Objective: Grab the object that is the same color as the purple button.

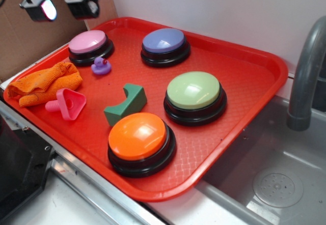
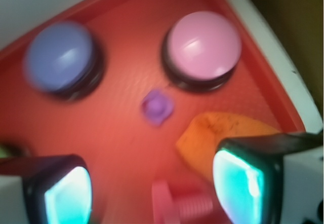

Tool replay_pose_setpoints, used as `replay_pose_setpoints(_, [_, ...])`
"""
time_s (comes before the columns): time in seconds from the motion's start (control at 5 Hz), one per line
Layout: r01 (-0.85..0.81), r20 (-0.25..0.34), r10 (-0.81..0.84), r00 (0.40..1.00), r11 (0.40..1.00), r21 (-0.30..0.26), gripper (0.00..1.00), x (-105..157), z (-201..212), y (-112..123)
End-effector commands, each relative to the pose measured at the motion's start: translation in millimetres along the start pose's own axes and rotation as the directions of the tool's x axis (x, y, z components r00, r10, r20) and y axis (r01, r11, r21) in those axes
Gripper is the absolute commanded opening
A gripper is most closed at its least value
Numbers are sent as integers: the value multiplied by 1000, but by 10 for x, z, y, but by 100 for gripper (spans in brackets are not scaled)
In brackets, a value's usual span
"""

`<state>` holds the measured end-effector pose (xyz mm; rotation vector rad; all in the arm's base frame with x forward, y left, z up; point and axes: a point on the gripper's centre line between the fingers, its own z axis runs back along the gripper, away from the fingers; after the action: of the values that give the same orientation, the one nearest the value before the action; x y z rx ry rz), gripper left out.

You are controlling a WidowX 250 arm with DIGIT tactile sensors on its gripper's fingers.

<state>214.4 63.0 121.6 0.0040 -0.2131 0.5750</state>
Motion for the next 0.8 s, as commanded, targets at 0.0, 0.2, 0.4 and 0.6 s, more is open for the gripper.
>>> replay_pose_setpoints(0.0, [-253, 120, 240, 963, 961, 112, 100, 164, -402, 88])
replay_pose_setpoints(0.2, [-281, 133, 262, 956, 949, 145, 100, 191, -565, 108])
replay_pose_setpoints(0.4, [-327, 121, 311, 943, 932, 154, 100, 151, -692, 171])
replay_pose_setpoints(0.6, [-321, 71, 315, 946, 942, 93, 100, 158, -858, 169])
